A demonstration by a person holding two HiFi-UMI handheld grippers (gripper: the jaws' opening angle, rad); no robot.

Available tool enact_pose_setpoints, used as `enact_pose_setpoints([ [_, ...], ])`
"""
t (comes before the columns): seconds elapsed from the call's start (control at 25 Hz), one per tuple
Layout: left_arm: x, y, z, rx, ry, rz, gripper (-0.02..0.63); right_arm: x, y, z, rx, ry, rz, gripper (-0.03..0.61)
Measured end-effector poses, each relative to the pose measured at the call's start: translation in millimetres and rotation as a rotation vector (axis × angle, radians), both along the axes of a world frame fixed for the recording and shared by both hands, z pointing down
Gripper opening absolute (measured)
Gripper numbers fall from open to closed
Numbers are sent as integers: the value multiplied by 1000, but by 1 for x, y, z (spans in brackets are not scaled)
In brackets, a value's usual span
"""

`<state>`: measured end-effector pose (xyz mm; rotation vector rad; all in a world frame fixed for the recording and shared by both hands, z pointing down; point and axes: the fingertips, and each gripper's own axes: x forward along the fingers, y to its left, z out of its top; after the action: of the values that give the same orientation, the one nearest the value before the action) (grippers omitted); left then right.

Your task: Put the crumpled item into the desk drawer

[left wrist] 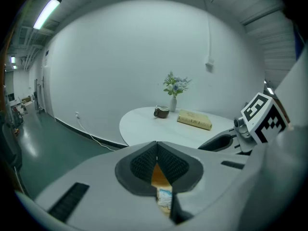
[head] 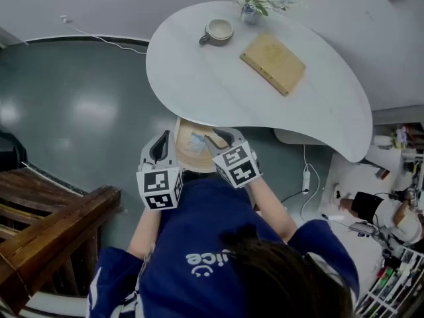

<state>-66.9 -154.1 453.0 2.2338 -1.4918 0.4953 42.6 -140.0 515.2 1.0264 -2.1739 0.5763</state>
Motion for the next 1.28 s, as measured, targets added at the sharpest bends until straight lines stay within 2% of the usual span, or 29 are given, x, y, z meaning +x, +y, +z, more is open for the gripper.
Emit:
enact_pose_setpoints([
  [0.32, 17, -8, -28, 74, 25, 70, 3, 19, -15, -52, 138, -75, 142, 126],
  [0.76, 39, -9, -83, 225, 77, 115, 3, 27, -24, -123, 356, -138, 199, 126],
  [0.96, 41, -7, -96, 260, 81, 121, 3, 25, -23, -139, 402, -160, 206, 124],
  [1.2, 42, -4, -97, 268, 75, 123, 4, 26, -21, -148, 428, -174, 223, 46],
  [1.28, 42, -4, -97, 271, 77, 121, 3, 25, -22, -150, 424, -193, 227, 38],
])
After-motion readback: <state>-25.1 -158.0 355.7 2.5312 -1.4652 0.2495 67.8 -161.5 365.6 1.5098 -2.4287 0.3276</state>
